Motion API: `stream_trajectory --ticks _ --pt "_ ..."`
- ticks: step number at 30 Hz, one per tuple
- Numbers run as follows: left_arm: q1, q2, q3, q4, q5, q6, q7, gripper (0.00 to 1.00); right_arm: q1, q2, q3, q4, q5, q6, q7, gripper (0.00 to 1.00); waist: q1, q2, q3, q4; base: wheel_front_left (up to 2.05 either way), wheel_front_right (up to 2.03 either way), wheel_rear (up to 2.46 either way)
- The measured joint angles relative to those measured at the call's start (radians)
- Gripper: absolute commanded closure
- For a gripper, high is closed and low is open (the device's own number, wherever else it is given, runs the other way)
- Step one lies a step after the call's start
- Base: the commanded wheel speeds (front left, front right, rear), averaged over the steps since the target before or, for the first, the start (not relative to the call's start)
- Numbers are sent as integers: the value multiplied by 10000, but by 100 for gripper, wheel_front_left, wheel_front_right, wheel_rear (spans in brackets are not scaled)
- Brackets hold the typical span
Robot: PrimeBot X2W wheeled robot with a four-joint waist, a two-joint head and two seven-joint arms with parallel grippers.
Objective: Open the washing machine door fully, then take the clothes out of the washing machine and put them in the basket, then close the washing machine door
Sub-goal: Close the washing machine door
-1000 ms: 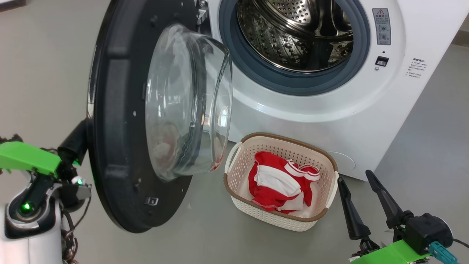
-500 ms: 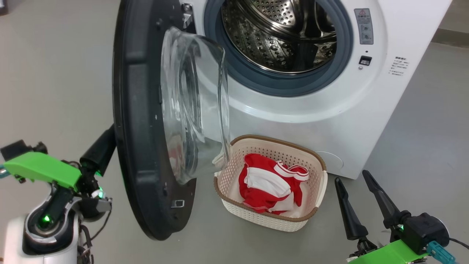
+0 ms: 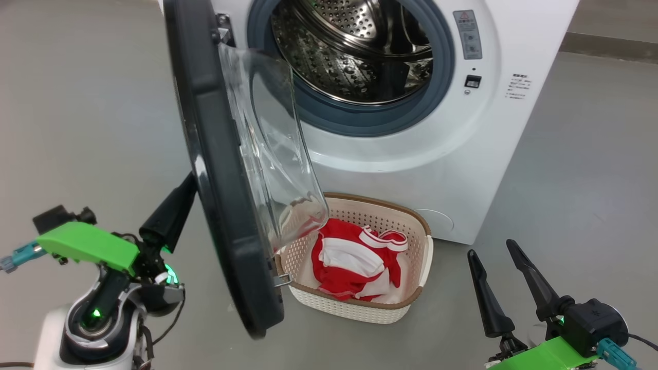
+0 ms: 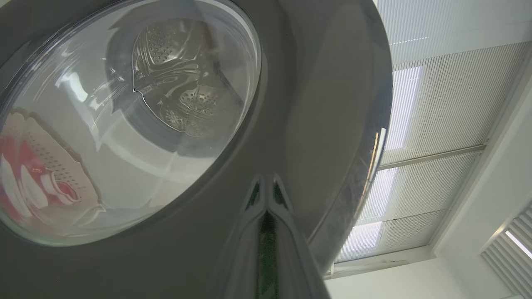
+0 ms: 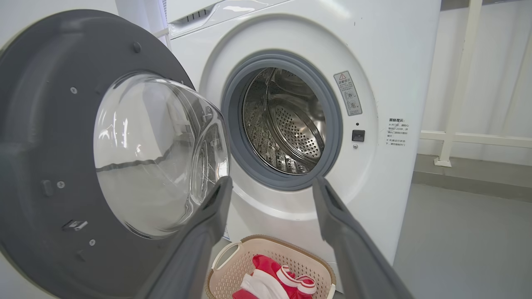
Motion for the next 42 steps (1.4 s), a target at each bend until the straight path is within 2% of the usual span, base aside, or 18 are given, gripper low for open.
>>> stream_trajectory --ticks 14,24,42 --pt "-2 -2 -635 111 -577 -194 -700 100 -1 0 -4 6 -8 0 0 0 0 0 88 -792 0 0 0" --pt "-91 2 -1256 539 -1116 -616 -1195 100 -6 0 -10 4 -10 0 0 0 0 0 165 -1328 0 0 0" --pt "-1357 -4 -1695 1666 -1992 -1076 -2203 100 -291 -6 -4 -58 -6 0 0 0 0 0 639 -2424 0 0 0"
